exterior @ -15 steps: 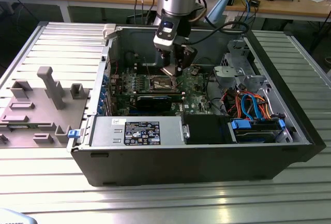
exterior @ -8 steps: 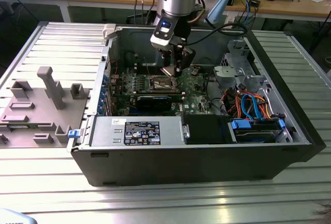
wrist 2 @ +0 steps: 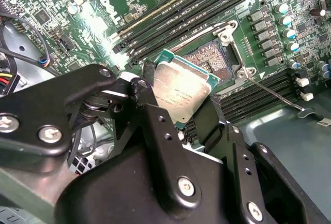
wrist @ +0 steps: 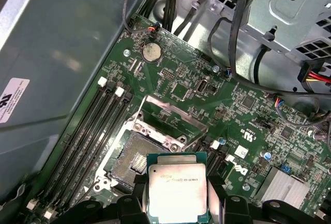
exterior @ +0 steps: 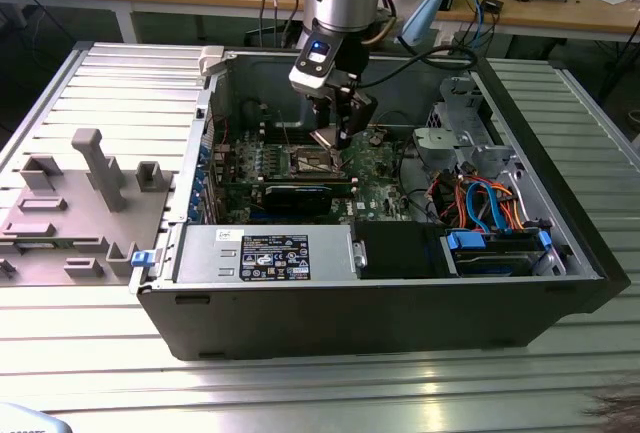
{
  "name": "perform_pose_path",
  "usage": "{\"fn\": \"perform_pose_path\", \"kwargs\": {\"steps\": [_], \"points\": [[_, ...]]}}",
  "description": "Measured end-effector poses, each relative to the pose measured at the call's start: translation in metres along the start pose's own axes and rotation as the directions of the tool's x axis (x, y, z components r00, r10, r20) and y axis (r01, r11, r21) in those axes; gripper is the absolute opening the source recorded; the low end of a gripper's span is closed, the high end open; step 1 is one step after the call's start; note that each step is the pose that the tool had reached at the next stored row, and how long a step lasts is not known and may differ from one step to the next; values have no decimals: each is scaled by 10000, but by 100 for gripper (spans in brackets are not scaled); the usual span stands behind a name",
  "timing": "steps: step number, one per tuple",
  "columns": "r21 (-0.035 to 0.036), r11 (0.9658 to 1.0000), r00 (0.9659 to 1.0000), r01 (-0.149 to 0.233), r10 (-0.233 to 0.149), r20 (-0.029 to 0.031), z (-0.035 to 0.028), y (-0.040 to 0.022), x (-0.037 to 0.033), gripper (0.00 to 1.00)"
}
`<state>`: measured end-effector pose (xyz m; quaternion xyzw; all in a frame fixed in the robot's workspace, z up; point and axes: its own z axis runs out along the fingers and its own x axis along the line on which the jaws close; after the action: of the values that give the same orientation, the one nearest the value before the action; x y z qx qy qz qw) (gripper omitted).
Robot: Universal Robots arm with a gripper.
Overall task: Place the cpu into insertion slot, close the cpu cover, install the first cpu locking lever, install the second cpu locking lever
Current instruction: 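Place the cpu into insertion slot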
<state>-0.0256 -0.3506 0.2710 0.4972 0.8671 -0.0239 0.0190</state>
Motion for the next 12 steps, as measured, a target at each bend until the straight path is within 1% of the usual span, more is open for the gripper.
{"fn": "perform_pose_path", "kwargs": {"steps": [5,12], "points": [[13,9997,9997,-230,230,-5,4,0,0,55],[24,9991,9991,-424,424,-9,8,0,0,55]]}}
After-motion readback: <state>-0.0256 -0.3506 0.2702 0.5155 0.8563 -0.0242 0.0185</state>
